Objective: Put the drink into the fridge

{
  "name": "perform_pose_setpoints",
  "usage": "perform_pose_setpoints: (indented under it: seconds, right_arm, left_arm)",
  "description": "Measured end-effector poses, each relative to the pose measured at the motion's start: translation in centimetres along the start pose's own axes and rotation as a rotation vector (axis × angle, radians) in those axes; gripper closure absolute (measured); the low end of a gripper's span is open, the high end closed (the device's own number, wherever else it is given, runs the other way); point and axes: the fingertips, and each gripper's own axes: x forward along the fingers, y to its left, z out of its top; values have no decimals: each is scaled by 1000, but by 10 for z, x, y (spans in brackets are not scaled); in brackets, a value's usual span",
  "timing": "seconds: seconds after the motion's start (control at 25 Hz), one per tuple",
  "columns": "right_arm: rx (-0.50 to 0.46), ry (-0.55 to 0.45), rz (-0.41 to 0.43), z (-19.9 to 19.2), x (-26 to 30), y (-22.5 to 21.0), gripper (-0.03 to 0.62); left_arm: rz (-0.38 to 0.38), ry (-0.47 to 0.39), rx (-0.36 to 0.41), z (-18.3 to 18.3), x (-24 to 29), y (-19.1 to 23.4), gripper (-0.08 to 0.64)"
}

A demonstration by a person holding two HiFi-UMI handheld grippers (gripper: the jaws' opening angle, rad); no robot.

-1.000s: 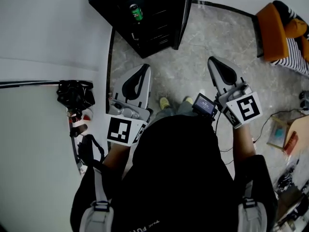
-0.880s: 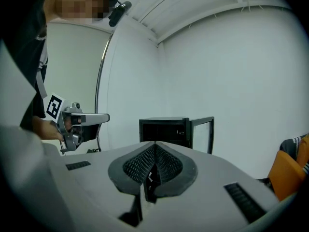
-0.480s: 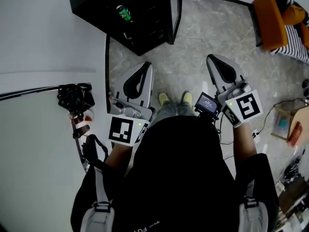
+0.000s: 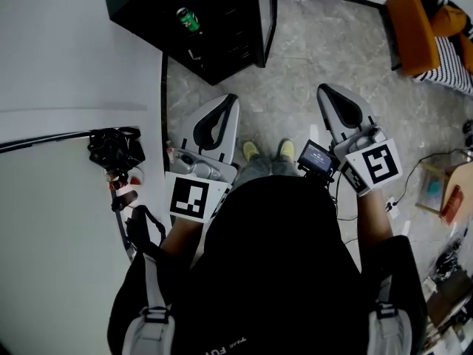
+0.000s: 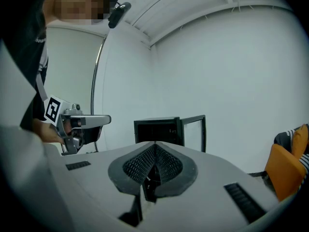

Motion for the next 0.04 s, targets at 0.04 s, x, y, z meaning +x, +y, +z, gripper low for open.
perform_pose_setpoints:
  seconds: [0.04]
  right_arm:
    - [-4, 1, 0, 0, -1, 0, 581]
  left_arm:
    - [-3, -1, -1, 0, 0, -1, 548]
